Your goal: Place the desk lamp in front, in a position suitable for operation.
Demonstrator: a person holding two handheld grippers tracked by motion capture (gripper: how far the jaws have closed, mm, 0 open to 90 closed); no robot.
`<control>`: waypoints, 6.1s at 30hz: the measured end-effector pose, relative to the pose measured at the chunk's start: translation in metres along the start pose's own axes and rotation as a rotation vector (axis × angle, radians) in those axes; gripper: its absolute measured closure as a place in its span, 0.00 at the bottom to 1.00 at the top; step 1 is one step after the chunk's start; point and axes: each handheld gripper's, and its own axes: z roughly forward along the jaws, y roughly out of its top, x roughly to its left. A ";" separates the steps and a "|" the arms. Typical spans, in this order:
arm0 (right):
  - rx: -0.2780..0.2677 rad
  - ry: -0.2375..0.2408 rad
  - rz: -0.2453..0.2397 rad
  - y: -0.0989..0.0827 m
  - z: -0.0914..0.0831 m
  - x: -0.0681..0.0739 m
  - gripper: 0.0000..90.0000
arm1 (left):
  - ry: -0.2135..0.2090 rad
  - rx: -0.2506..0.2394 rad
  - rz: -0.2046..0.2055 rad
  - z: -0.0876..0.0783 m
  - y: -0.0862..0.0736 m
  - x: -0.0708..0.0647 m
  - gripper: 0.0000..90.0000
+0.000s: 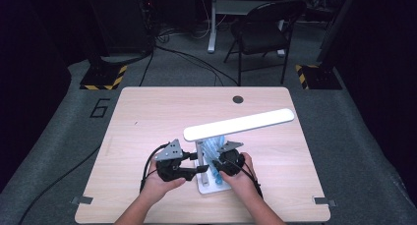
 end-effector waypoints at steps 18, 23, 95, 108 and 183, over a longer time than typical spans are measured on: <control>0.000 -0.011 0.054 0.031 0.028 -0.024 0.72 | -0.001 0.000 -0.003 -0.001 0.000 0.000 0.56; -0.015 -0.028 0.074 0.035 0.034 -0.027 0.72 | 0.000 -0.001 -0.003 -0.001 0.000 0.000 0.56; -0.074 0.143 -0.009 -0.058 -0.043 0.035 0.73 | 0.011 0.004 -0.047 -0.018 -0.008 0.008 0.57; -0.070 0.148 0.029 -0.057 -0.044 0.036 0.73 | 0.047 0.007 -0.045 -0.022 -0.008 0.011 0.57; -0.110 0.008 0.107 -0.022 -0.019 -0.014 0.73 | 0.156 -0.011 -0.067 -0.035 -0.016 0.031 0.69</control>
